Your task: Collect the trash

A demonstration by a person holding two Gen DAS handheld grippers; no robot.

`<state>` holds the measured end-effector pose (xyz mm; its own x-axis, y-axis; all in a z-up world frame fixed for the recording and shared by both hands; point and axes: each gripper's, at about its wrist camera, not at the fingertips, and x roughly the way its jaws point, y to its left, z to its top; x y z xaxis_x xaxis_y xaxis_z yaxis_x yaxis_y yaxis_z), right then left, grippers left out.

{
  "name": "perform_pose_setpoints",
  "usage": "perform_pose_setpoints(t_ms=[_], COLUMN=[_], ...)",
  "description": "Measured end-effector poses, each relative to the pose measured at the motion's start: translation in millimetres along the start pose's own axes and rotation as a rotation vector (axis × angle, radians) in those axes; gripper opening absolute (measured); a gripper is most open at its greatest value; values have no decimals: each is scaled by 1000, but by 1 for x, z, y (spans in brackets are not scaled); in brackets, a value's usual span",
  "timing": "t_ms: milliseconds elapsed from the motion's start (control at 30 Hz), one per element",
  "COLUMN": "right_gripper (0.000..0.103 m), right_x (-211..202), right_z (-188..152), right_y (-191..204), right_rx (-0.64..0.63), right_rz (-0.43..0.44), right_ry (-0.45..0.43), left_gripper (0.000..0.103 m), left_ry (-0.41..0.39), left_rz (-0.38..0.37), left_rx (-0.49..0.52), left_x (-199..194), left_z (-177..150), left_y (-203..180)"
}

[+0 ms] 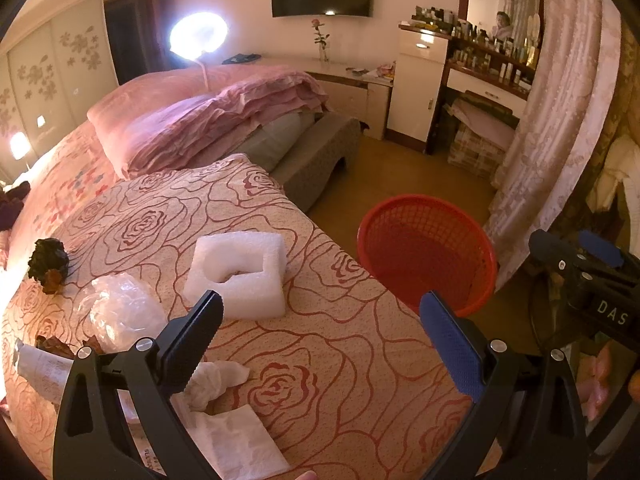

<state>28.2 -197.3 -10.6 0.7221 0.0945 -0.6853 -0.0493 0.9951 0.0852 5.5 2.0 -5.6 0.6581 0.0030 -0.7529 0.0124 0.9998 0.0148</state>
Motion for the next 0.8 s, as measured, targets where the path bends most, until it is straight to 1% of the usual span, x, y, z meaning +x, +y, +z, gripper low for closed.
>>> perform_pose_setpoints(t_ms=[400,800], right_gripper=[96,96], right_x=[-1,-2], right_z=[1,1], right_y=[-4,-4], right_rx=[4,3], right_rz=[-6,-6], right_ry=[1,2], left_gripper=[95,95], left_ry=[-1,-3], left_rz=[-2,-2], left_rx=[2,-12], left_x=[0,-5], left_z=[0,-2], left_y=[-2,6])
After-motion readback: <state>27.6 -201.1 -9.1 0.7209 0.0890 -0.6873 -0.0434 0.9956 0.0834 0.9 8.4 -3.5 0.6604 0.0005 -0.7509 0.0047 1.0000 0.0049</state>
